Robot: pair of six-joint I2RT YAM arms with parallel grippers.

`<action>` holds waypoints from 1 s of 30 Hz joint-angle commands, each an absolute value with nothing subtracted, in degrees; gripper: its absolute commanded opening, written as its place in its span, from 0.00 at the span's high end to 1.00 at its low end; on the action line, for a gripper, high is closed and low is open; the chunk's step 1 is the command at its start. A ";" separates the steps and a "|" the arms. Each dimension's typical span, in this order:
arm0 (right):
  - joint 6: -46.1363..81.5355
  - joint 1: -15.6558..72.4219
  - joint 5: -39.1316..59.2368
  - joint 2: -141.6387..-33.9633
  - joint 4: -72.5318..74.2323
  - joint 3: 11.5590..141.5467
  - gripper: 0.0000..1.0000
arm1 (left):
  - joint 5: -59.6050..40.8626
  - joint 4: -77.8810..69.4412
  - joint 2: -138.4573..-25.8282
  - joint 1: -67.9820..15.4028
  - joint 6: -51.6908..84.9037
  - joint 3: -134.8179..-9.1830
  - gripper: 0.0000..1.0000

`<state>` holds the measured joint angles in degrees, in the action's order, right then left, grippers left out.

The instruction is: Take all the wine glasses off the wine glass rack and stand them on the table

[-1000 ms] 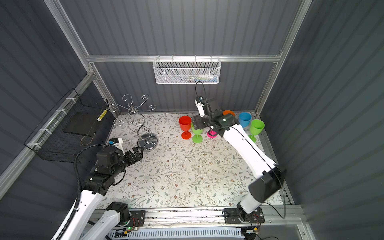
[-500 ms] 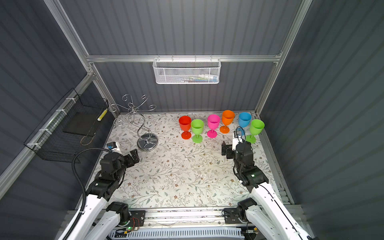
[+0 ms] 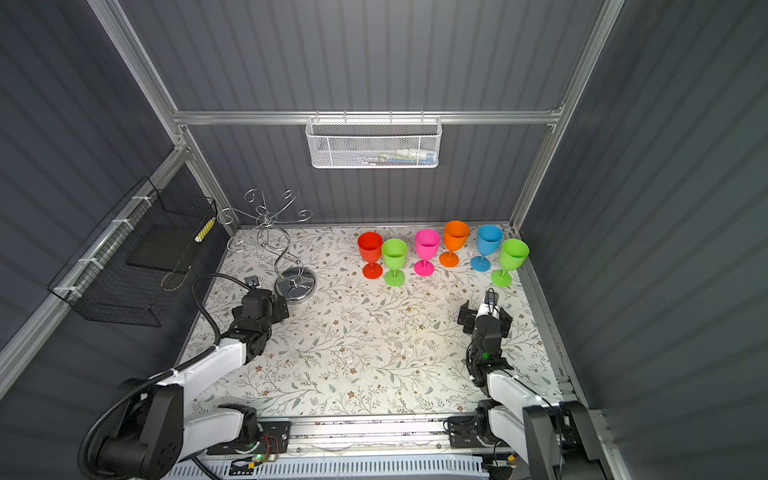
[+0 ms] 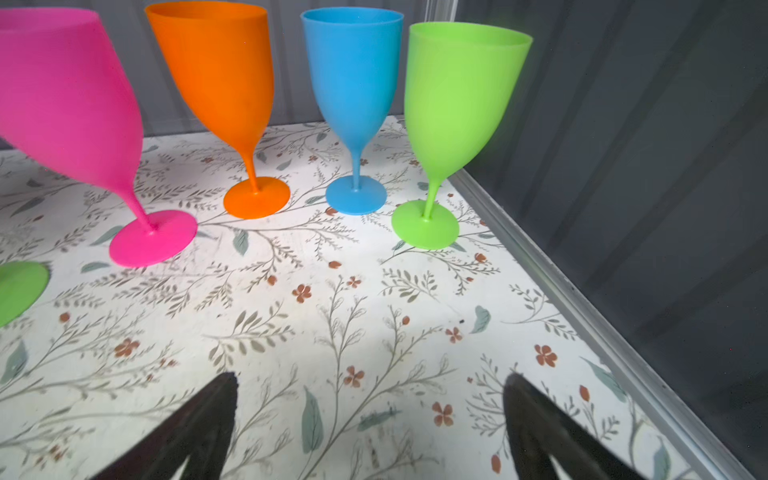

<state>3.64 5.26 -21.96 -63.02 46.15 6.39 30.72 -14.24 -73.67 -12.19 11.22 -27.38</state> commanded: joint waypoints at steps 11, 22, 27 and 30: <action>3.97 -1.36 -11.15 -85.75 77.49 8.55 0.01 | 20.93 -47.37 -87.70 -5.21 3.17 -23.79 0.00; 4.54 -1.66 -10.86 -83.55 61.77 15.75 0.01 | 14.85 -63.71 -98.28 -5.05 -0.78 -21.51 0.00; 4.90 -1.67 -11.90 -83.72 58.44 17.35 0.01 | 19.68 -52.82 -98.06 -5.10 1.49 -26.34 0.00; 4.81 -1.58 -11.90 -83.72 59.11 17.14 0.01 | 19.69 -55.06 -98.64 -5.10 1.07 -26.03 0.00</action>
<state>4.29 -1.48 -11.62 -84.05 60.80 16.84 18.24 -55.72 -97.93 -5.26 1.30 -25.69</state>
